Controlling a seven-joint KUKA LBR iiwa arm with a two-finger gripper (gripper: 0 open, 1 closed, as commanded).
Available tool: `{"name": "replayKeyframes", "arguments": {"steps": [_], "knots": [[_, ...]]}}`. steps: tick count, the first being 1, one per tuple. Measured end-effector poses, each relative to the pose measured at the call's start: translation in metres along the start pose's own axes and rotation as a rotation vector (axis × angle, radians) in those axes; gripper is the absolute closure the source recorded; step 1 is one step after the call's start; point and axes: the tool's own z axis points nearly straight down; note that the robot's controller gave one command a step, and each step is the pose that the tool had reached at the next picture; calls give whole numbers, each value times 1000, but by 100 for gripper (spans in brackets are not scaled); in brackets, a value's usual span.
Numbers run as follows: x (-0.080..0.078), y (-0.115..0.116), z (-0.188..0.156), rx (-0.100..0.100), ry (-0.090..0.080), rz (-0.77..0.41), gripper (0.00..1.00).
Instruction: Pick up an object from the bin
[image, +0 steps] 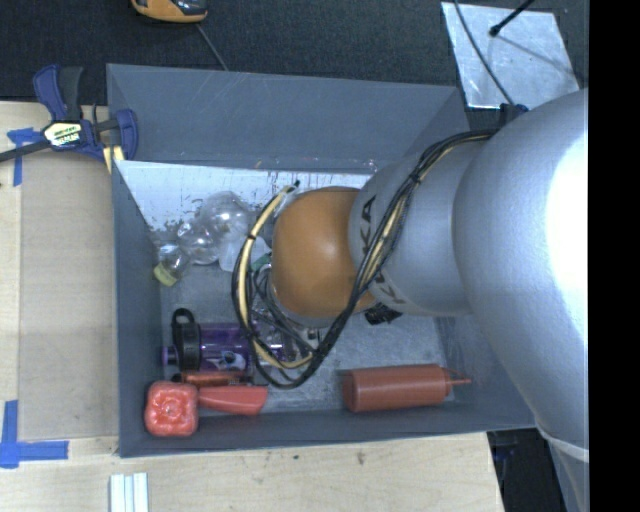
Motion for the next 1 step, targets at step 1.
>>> {"name": "replayKeyframes", "arguments": {"steps": [1], "knots": [[0, 0, 0, 0, 0, 1, 100]]}}
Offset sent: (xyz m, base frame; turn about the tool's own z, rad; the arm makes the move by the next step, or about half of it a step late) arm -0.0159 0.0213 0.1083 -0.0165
